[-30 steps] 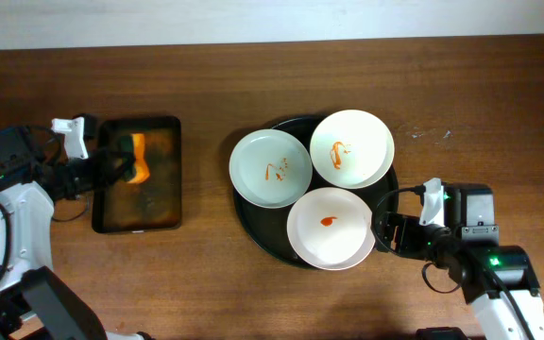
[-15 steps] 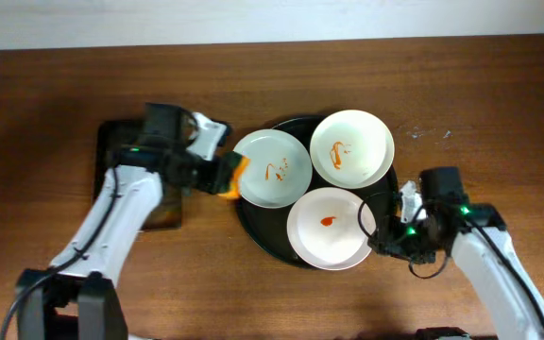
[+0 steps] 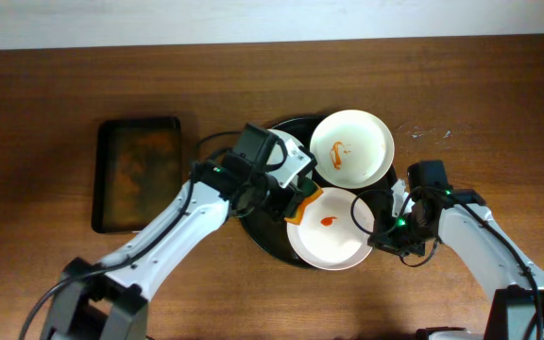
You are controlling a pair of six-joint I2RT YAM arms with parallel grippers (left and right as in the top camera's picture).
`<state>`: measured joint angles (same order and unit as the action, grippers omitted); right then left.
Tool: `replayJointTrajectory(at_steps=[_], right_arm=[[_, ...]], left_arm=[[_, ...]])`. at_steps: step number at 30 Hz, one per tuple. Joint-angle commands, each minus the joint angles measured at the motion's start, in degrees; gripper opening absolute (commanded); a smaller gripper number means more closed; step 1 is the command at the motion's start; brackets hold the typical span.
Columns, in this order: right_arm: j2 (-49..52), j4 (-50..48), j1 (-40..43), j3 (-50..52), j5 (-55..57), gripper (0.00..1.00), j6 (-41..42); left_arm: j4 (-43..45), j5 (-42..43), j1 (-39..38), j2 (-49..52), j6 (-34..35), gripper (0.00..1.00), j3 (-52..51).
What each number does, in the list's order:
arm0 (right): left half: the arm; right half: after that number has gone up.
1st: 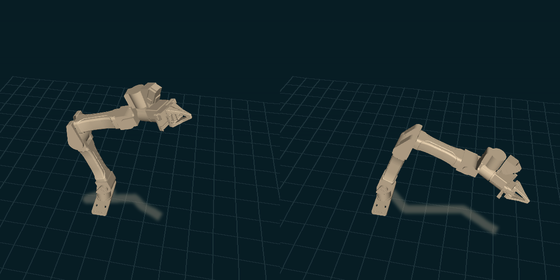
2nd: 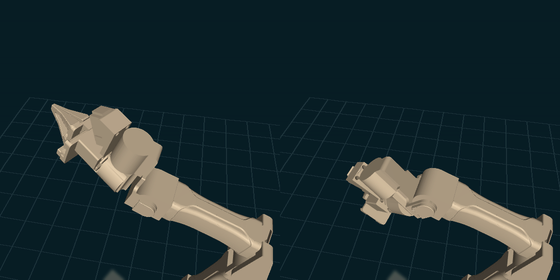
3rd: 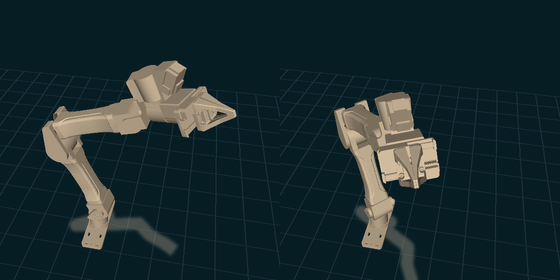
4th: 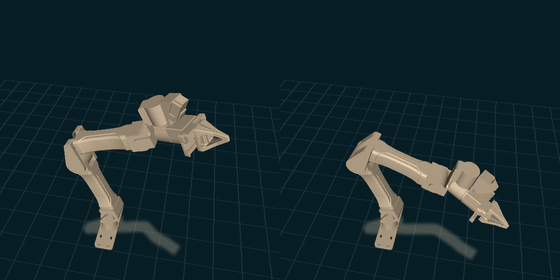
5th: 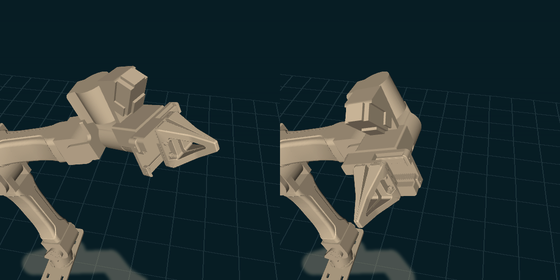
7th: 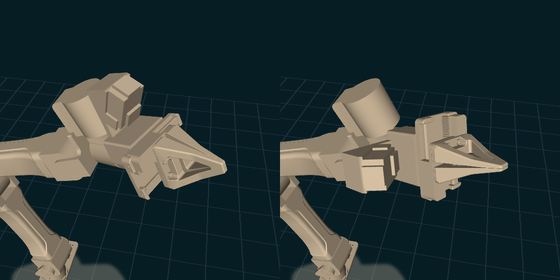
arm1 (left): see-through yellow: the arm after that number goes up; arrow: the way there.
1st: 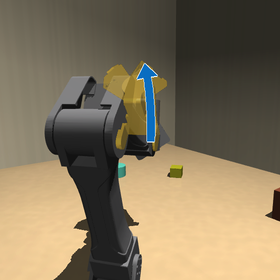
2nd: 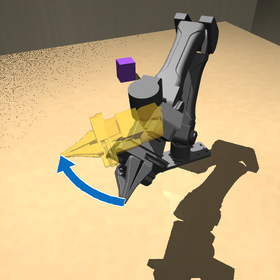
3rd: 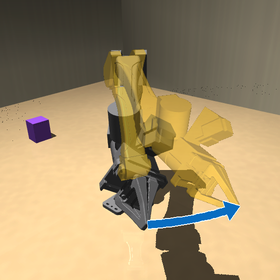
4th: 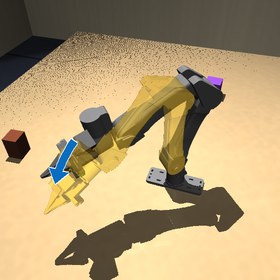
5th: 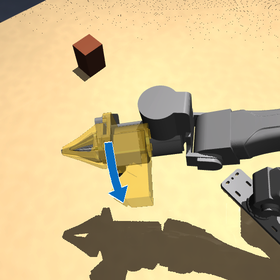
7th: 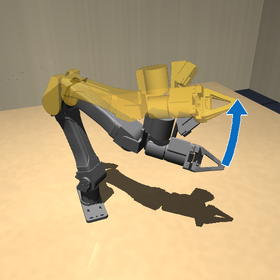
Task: Clean dirty plates on tray and stack at the side
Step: 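Carry the sponge with the left gripper toward the bottom plate, then scrub the bottom plate with the sponge in the left gripper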
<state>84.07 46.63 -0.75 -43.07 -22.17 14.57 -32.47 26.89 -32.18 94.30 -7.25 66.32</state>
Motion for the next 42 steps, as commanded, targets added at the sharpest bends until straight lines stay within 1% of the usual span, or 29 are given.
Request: replayJointTrajectory(at_steps=[1, 4, 5, 7, 9, 13, 17, 20, 27, 29, 30, 31, 34, 37, 39, 42], right_arm=[[0.3, -0.1, -0.4, -0.6, -0.1, 0.10, -0.1], [0.3, -0.2, -0.4, -0.6, -0.1, 0.06, -0.1], [0.3, -0.2, -0.4, -0.6, -0.1, 0.04, -0.1], [0.3, -0.2, -0.4, -0.6, 0.0, 0.04, -0.1], [0.3, -0.2, -0.4, -0.5, 0.3, 0.04, -0.1], [0.3, -0.2, -0.4, -0.3, 0.3, 0.04, -0.1], [0.3, -0.2, -0.4, -0.3, 0.3, 0.04, -0.1], [0.3, -0.2, -0.4, -0.3, 0.3, 0.04, -0.1], [0.3, -0.2, -0.4, -0.3, 0.3, 0.04, -0.1], [0.3, -0.2, -0.4, -0.3, 0.3, 0.04, -0.1], [0.3, -0.2, -0.4, -0.3, 0.3, 0.04, -0.1], [0.3, -0.2, -0.4, -0.3, 0.3, 0.04, -0.1], [0.3, 0.1, -0.4, -0.3, 0.3, 0.04, -0.1], [0.3, 0.1, -0.4, -0.3, 0.3, 0.04, -0.1], [0.3, 0.1, -0.4, -0.3, 0.3, 0.04, -0.1], [0.3, 0.1, -0.4, -0.3, 0.3, 0.04, -0.1]], left_arm=[[3.2, 2.9, -2.1, 3.7, 3.2, 0.00, 0.7], [7.0, 7.5, -3.2, 6.1, 8.0, 0.00, 0.7], [8.0, 9.9, -3.4, 6.9, 8.2, 0.00, 0.7], [9.5, 13.9, -4.0, 8.2, 8.4, 0.00, 0.7], [10.9, 14.3, -4.9, 9.8, 10.9, 0.00, 0.7], [11.6, 15.4, -6.5, 11.0, 11.6, 0.00, 0.7], [12.5, 16.0, -7.6, 11.1, 13.9, 0.00, 0.7], [12.5, 16.0, -7.6, 12.5, 14.1, 0.00, 0.7], [14.0, 17.4, -7.8, 20.5, 14.1, 0.01, 0.7], [14.3, 15.9, -8.5, 22.1, 14.1, 0.00, 0.7], [14.6, 13.0, -9.1, 23.1, 14.1, 0.00, 0.7], [14.6, 7.9, -9.7, 23.5, 14.1, 0.01, 0.7], [14.4, -3.8, -9.7, 23.5, 14.1, 0.00, 0.7], [13.2, -12.2, -9.7, 23.5, 14.1, 0.01, 0.7], [9.9, -17.9, -9.7, 23.4, 14.1, 0.01, 1.4], [1.9, -24.7, -9.7, 23.0, 14.1, 0.01, 4.7]])
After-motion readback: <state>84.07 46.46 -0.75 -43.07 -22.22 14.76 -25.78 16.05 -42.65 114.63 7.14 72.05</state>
